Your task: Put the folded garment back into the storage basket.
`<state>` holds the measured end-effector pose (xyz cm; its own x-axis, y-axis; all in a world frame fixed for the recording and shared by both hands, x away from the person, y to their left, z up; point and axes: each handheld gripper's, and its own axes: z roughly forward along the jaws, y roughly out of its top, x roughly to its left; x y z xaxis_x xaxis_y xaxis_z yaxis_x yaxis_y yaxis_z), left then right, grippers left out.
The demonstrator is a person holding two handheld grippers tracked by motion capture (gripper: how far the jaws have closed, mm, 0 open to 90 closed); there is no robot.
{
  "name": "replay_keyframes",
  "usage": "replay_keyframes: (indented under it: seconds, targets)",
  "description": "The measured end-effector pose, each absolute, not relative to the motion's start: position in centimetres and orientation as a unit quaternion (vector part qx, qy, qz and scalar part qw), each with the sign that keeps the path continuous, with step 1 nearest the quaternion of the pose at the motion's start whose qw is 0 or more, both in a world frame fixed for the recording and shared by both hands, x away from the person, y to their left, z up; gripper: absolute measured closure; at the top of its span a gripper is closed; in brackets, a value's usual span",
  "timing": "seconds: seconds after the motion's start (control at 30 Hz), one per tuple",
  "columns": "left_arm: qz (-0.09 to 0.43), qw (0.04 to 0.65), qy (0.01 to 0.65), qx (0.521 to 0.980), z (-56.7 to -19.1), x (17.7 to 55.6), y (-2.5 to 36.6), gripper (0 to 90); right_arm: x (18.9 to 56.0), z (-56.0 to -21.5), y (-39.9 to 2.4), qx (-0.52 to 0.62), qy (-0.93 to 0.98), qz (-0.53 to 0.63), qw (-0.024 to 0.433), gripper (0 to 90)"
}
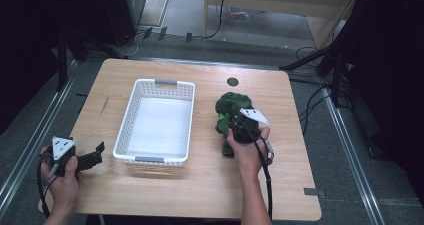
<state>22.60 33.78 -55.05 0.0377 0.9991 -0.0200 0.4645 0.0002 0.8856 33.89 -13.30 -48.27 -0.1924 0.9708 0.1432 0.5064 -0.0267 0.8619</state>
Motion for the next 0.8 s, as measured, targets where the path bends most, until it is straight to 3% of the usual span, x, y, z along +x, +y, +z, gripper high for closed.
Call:
replay_keyframes:
  seconds: [0.8]
  targets:
    - [0.353,0.379,0.597,0.614,-55.1,22.6,33.8,0.1,33.4,-42.4,-9.0,0.550,0.641,0.464,0.267,75.5]
